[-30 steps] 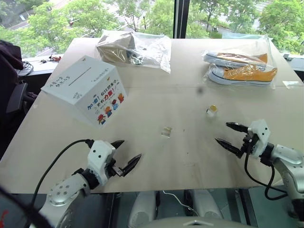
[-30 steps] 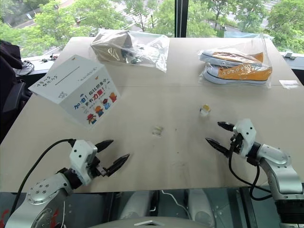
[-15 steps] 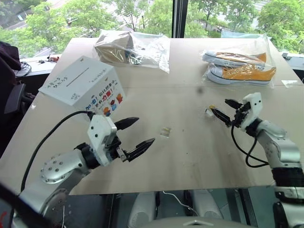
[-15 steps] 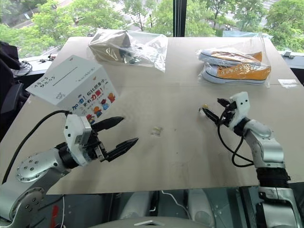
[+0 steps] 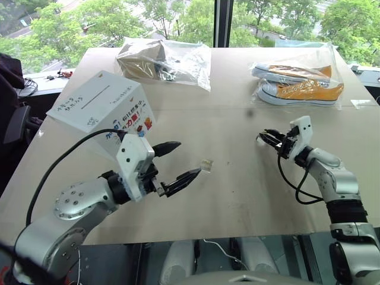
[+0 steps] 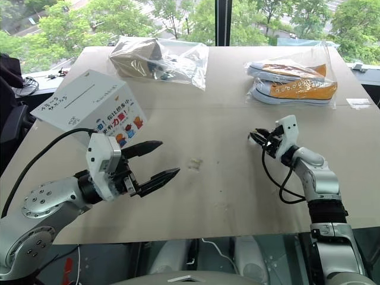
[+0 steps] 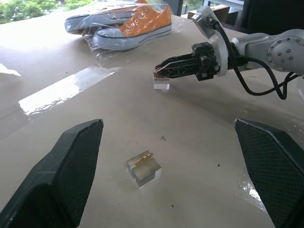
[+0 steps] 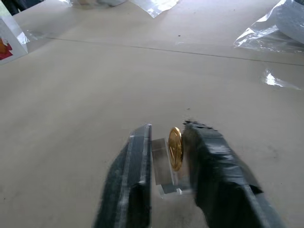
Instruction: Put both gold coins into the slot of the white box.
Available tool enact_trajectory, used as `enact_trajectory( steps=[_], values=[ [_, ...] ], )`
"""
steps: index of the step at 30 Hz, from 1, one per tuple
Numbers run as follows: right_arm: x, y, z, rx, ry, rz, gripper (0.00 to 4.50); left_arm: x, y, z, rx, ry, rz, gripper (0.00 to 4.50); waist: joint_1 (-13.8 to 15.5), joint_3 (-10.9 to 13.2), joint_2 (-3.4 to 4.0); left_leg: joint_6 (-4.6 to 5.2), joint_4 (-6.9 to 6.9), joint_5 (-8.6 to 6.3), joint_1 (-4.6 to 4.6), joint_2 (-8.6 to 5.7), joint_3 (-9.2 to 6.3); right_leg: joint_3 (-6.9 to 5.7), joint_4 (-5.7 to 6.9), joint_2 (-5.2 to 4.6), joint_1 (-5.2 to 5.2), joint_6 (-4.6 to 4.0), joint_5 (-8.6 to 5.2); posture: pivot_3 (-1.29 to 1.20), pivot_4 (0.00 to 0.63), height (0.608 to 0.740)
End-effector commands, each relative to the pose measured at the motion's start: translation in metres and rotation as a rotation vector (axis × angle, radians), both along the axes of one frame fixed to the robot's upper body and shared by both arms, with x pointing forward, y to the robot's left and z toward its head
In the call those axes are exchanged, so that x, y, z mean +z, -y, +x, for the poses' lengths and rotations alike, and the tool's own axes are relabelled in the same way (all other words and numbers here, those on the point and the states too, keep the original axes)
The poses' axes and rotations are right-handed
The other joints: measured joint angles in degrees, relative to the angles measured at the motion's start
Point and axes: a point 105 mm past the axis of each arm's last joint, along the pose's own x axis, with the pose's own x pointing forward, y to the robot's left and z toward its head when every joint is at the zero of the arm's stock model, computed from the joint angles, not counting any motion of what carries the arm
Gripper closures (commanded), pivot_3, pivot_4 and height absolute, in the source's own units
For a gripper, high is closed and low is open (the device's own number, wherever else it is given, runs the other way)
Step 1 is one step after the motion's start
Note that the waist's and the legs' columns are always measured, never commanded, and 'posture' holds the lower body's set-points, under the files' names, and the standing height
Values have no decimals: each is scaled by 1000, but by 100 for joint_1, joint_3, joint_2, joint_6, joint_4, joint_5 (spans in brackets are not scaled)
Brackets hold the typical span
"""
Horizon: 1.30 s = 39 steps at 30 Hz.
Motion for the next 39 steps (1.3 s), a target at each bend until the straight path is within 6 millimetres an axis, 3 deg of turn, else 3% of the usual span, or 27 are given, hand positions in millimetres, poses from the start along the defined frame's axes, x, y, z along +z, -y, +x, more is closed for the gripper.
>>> enact_trajectory(
  steps=[1,9,12,15,23,26,29,34,37,38,39],
  values=[
    [14,-2,3,10,50,13,4384,7,8,-5,-26,35,9,0,0,0,0,0,0,0,0,0,0,0,0,0,0,0,0,0,150,740],
    [16,-1,-1,17,53,33,4384,9,13,-2,-6,29,-12,0,3,0,0,0,0,0,0,0,0,4,1,-1,0,0,0,0,150,740],
    [34,-7,-5,43,70,131,4384,10,9,8,57,20,-83,0,7,0,0,0,0,0,0,0,0,5,1,-1,0,0,0,0,150,740],
    [54,-20,-12,92,72,256,4384,18,11,15,100,-16,-265,0,0,-1,1,0,1,0,0,0,-1,9,6,-2,0,1,1,0,150,740],
    [113,-71,-40,269,48,629,4384,35,32,18,39,-189,-688,0,2,-1,0,0,11,0,1,0,-12,0,30,-7,0,1,1,0,150,740],
    [131,-80,-48,320,38,734,4384,44,34,18,1,-224,-797,0,3,-1,0,0,13,0,2,-2,-13,0,35,-6,-1,0,1,0,150,740],
    [151,-95,-63,433,14,838,4384,58,36,8,-111,-272,-946,0,3,-1,0,0,14,0,2,-7,-15,-2,37,-7,0,0,1,0,150,740],
    [160,-110,-84,573,-35,866,4384,71,41,-14,-285,-322,-1045,0,-6,-1,1,0,14,0,1,-9,-14,-2,36,-6,-1,-1,0,0,150,740],
    [162,-114,-89,611,-53,878,4500,69,42,-12,-270,-325,-1042,819,-6,-2,1,1,14,1,3,-10,-14,-2,37,-2,0,-2,-1,0,150,740],
    [162,-115,-91,620,-57,881,4500,69,42,-10,-253,-319,-1043,1291,-5,-2,1,1,14,1,5,-11,-14,-3,38,0,0,-2,-2,0,150,740],
    [162,-117,-93,635,-62,882,4500,70,42,-7,-236,-314,-1055,1420,-5,-2,1,1,14,1,5,-11,-13,-4,37,0,0,-3,-2,0,150,740]
  ],
)
